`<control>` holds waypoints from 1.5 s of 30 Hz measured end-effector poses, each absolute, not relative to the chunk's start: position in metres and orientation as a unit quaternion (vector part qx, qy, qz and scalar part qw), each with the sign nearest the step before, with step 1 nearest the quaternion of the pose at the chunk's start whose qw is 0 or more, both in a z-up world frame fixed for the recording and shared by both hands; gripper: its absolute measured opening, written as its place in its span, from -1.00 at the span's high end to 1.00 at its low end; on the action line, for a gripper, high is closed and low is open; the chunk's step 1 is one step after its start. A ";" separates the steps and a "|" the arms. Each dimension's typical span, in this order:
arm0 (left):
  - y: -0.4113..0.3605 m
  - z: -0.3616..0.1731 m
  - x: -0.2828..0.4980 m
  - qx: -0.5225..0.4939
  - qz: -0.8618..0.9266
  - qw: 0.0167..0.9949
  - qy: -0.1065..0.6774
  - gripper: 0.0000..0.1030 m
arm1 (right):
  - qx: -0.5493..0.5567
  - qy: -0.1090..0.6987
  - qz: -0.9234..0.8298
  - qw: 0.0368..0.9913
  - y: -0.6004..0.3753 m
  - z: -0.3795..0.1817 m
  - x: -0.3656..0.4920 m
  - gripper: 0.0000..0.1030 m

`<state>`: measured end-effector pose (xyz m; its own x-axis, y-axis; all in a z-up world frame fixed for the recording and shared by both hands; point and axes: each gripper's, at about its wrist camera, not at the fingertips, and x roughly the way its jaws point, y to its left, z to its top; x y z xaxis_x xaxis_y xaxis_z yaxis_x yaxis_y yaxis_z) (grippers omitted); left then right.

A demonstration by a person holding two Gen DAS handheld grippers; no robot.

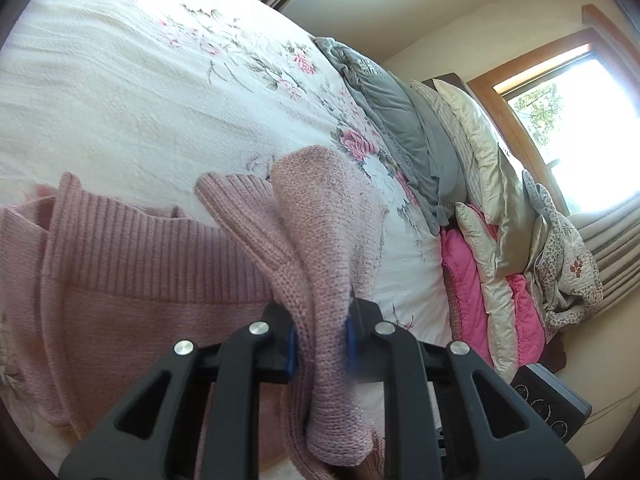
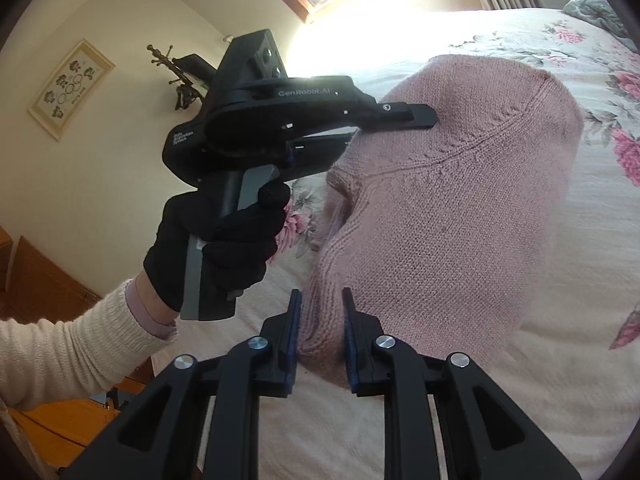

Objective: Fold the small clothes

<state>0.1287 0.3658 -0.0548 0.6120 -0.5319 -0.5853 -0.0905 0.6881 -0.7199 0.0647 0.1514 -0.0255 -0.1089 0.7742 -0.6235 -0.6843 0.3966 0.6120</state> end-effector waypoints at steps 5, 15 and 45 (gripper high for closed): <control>0.407 -0.049 0.101 -0.349 -0.105 0.835 0.413 0.68 | 0.033 0.508 0.573 0.642 0.203 -0.036 0.047 0.63; 0.473 -0.111 0.065 -0.377 -0.055 0.824 0.419 0.68 | -0.012 0.543 0.562 0.624 0.269 -0.089 0.026 0.63; 0.473 -0.110 0.110 -0.260 -0.003 0.858 0.443 0.40 | -0.071 0.508 0.420 0.748 0.228 -0.061 0.171 -0.22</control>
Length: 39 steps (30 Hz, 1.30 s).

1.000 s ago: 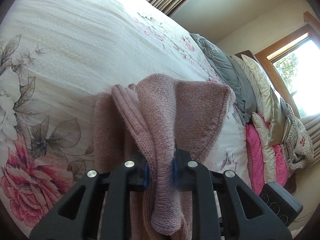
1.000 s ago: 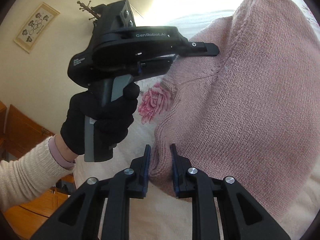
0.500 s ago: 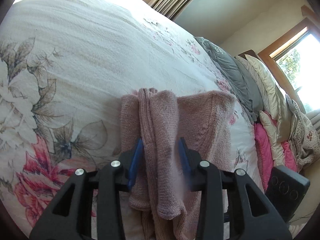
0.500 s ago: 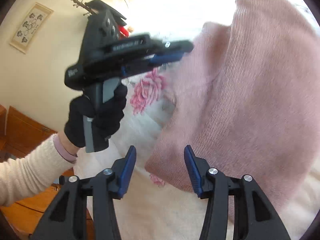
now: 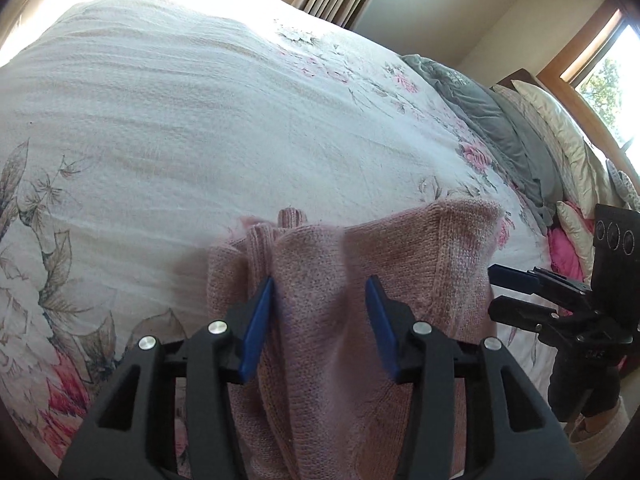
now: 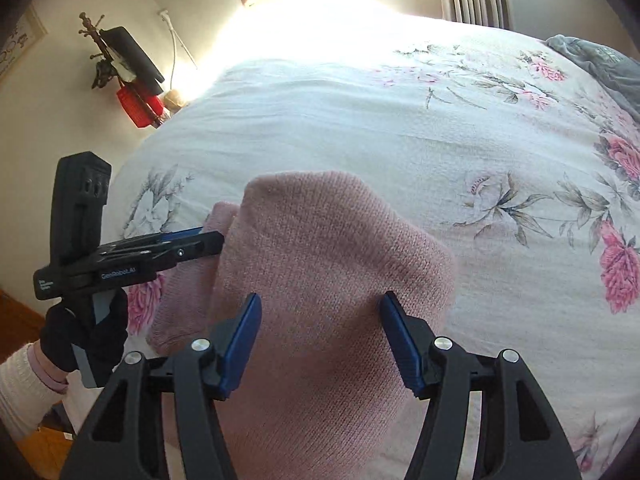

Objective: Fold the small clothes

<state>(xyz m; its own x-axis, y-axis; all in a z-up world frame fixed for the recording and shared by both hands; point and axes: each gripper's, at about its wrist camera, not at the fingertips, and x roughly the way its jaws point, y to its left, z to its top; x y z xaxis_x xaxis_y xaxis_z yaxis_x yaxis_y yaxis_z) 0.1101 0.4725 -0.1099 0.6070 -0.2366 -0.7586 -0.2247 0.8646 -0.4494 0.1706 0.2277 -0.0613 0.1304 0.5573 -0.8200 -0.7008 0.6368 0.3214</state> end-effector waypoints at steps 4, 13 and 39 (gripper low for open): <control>0.474 -0.101 0.100 -0.270 -0.004 0.868 0.418 0.79 | -0.054 0.510 0.416 0.751 0.222 -0.066 0.181 -0.22; 0.495 -0.130 0.079 -0.292 0.057 0.860 0.414 0.79 | -0.080 0.537 0.404 0.736 0.235 -0.101 0.203 -0.21; 0.399 -0.132 0.026 -0.216 0.002 0.858 0.466 0.71 | -0.098 0.577 0.375 0.719 0.170 -0.124 0.099 -0.32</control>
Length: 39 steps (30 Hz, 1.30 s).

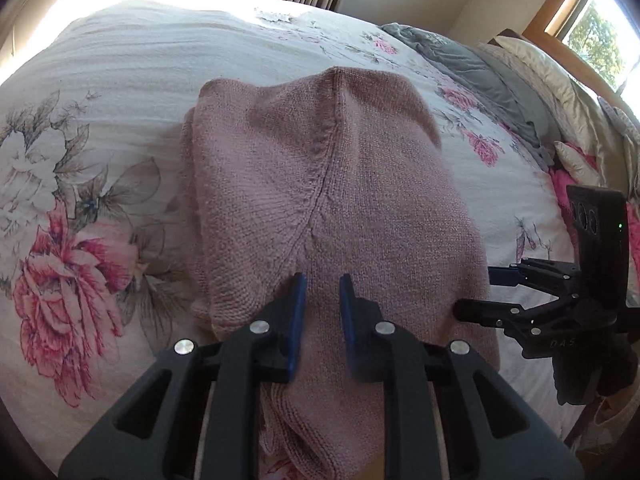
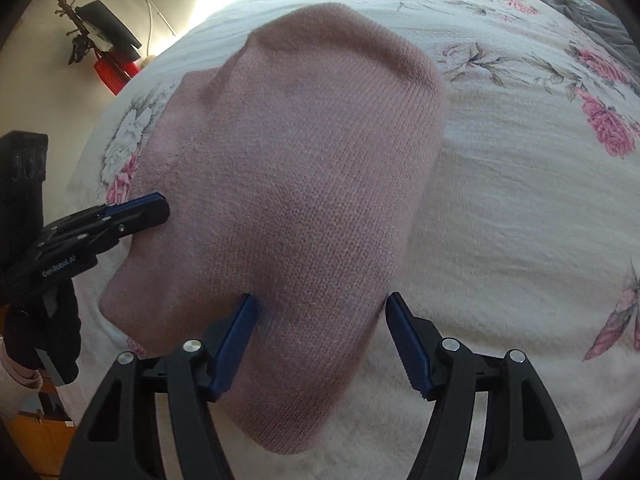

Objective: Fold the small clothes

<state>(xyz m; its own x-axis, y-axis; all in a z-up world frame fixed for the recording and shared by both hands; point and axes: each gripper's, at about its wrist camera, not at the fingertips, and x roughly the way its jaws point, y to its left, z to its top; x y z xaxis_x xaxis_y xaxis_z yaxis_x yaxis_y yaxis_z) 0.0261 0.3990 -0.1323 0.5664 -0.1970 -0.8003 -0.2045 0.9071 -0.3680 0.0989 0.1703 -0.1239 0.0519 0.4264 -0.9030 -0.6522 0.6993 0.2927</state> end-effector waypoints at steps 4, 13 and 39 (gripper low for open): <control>0.406 -0.140 0.028 -0.244 0.008 0.848 0.469 0.82 | -0.067 0.596 0.369 0.711 0.163 -0.141 0.104 -0.32; 0.422 -0.088 0.004 -0.233 0.050 0.867 0.437 -0.34 | -0.021 0.574 0.386 0.722 0.149 -0.097 0.112 -0.41; 0.471 -0.171 0.076 -0.380 -0.055 0.791 0.476 -0.38 | 0.125 0.639 0.413 0.637 0.159 -0.161 0.181 -0.87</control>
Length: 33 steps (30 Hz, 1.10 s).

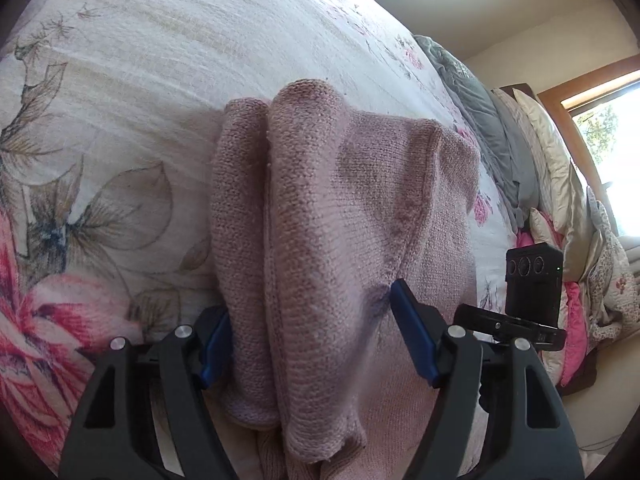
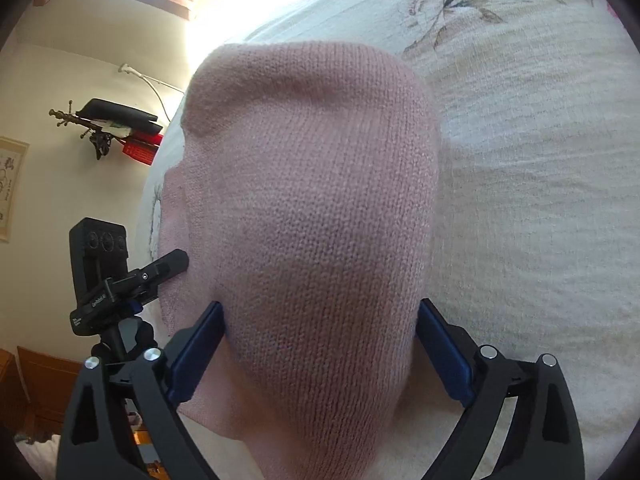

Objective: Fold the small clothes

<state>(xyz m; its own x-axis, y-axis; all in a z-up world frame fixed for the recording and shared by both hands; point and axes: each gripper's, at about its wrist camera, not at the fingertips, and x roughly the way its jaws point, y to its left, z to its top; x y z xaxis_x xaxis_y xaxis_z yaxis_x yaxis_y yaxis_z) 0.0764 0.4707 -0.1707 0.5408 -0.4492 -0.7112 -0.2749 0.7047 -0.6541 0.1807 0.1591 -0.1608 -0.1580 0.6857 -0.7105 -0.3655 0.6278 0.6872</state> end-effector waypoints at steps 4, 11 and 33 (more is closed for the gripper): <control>0.464 -0.179 0.084 -0.378 -0.064 0.793 0.473 0.00 | 0.165 0.640 0.434 0.612 0.166 -0.178 0.184 -0.82; 0.461 -0.174 0.069 -0.408 -0.080 0.797 0.439 0.32 | 0.172 0.626 0.461 0.605 0.148 -0.157 0.178 -0.25; 0.262 -0.129 0.102 -0.397 -0.181 0.783 0.443 0.33 | 0.182 0.631 0.415 0.629 -0.069 -0.095 0.184 -0.20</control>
<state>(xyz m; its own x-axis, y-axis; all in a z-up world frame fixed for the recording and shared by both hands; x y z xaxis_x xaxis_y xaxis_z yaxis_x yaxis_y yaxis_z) 0.1015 0.2615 -0.1290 0.5422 -0.6359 -0.5491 -0.0677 0.6183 -0.7830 0.1844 -0.0691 -0.0953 -0.1424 0.7522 -0.6433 -0.2929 0.5888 0.7534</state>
